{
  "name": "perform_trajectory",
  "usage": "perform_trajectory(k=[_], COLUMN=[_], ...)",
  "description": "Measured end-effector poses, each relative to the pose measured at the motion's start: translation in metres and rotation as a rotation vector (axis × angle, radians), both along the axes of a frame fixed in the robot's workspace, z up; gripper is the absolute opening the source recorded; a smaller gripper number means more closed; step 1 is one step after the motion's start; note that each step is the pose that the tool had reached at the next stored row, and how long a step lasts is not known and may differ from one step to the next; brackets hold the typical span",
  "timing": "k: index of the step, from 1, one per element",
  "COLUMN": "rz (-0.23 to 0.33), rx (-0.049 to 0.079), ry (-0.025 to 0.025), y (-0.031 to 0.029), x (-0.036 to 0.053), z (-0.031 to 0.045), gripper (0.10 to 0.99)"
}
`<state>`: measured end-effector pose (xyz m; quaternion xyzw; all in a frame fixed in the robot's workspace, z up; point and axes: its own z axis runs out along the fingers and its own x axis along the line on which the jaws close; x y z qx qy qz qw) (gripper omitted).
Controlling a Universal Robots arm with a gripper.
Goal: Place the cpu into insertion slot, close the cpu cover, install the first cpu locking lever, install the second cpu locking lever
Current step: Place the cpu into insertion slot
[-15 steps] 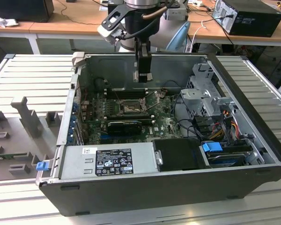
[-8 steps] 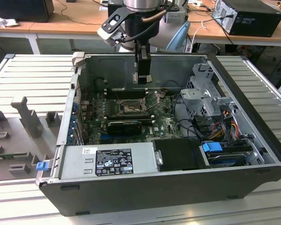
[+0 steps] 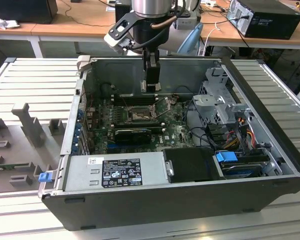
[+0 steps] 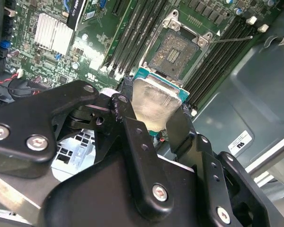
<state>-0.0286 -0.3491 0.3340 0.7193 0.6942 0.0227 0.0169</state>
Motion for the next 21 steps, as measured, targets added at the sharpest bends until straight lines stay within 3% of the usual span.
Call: perform_trajectory(k=[21], rz=[0.000], rx=[0.000], ry=[0.0000], y=[0.0000], x=[0.0000], z=[-0.0119], gripper=[0.525])
